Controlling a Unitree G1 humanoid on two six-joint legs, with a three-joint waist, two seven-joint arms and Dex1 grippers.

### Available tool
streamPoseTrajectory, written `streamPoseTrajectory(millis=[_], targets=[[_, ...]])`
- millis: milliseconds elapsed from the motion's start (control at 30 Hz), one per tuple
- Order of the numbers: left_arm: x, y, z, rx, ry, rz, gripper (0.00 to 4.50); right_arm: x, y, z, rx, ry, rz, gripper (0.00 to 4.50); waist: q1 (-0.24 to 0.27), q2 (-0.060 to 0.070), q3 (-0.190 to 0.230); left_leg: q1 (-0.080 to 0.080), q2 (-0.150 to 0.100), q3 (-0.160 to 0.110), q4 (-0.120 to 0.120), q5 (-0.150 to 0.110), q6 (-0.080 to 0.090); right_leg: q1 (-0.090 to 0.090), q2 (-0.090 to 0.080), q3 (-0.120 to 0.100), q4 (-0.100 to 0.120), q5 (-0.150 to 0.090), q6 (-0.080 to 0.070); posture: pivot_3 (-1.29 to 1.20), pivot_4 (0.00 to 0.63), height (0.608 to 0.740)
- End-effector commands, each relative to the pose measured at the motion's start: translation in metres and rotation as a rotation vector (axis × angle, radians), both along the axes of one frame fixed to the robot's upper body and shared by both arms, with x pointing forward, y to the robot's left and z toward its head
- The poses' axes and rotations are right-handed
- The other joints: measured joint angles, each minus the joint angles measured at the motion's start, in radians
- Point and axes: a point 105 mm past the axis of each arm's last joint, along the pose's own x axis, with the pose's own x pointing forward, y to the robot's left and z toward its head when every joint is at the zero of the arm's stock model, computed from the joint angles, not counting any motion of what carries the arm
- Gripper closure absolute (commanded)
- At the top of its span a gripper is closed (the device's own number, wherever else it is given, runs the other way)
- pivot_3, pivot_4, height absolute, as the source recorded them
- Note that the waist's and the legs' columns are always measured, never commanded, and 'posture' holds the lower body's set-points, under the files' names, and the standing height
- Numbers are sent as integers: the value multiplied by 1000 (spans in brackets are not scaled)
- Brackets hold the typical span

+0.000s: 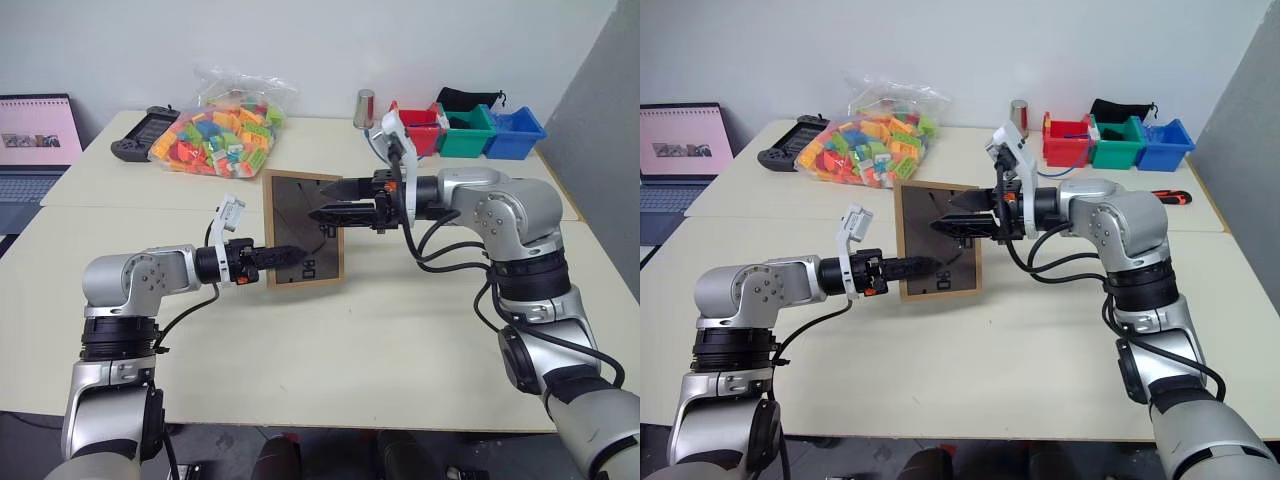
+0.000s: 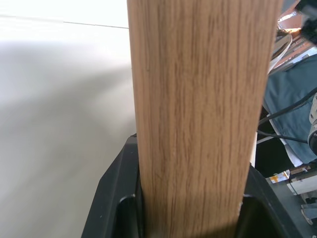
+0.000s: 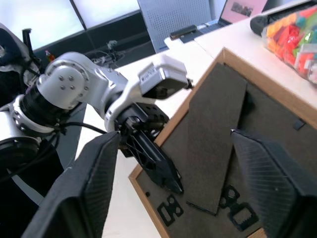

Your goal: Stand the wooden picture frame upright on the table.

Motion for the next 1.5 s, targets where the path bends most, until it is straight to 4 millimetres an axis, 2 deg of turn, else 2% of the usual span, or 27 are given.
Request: streamPoseTrajectory(millis=[33, 300, 667, 767, 900, 1033, 1167, 1300, 1367, 1500], targets=[[-4, -2, 26, -27, -115, -35, 3187, 0, 11, 5, -12, -45, 17, 859, 1, 0, 0, -1, 0, 0, 0, 0, 0, -1, 0, 0, 0, 0, 0, 0, 150, 740], [-7, -4, 27, -25, -123, -55, 3187, 16, 24, -5, -32, -32, -16, 859, 0, 0, 0, -1, 0, 0, 0, 0, 0, -1, 0, 0, 0, 0, 0, 0, 150, 740], [-6, -3, 27, -21, -133, -55, 3187, 33, 20, -1, -26, -38, -63, 859, 0, 0, 0, -1, 0, 0, 0, 0, 0, -1, 0, 0, 0, 0, 0, 0, 150, 740], [-5, -3, 27, -21, -134, -53, 3187, 21, 26, 4, 1, -22, 9, 859, 1, 0, 0, -1, 0, 0, 0, 0, 0, -1, 0, -1, 0, 0, 0, 0, 150, 740], [-5, -3, 27, -19, -133, -53, 3187, -12, 32, 9, 26, -4, 193, 859, 1, 0, 0, -1, 0, 0, 0, 0, 0, -1, 0, -1, 0, 0, 0, 0, 150, 740], [-4, -2, 26, -18, -128, -53, 3187, -35, 26, 6, 19, 9, 319, 859, 2, 0, 0, -2, 0, 0, 0, 0, 0, -1, 0, -1, 0, 0, 0, 0, 150, 740], [-5, -2, 25, -18, -121, -57, 3187, -44, 17, 7, 13, 16, 367, 859, 2, 0, 0, -2, 0, 0, 0, 0, 0, -1, 0, -1, 0, 0, 0, 0, 150, 740], [-6, -3, 25, -21, -113, -66, 3187, -36, 9, 2, -9, 10, 321, 859, 2, 0, 0, -1, 0, 0, 1, 0, 0, -1, 0, -1, 0, 0, 0, 0, 150, 740], [-8, -4, 25, -29, -107, -77, 3187, -22, 2, -1, -21, -17, 232, 859, 2, 0, 0, -1, 0, 0, 1, 0, 0, -1, 0, -1, 0, 0, 0, 0, 150, 740], [-12, -6, 29, -66, -95, -95, 3187, 0, -25, -10, -81, -64, 112, 859, 2, 0, 0, -2, 0, 0, 1, 0, 0, -1, 0, -1, 0, 0, 0, 0, 150, 740]])
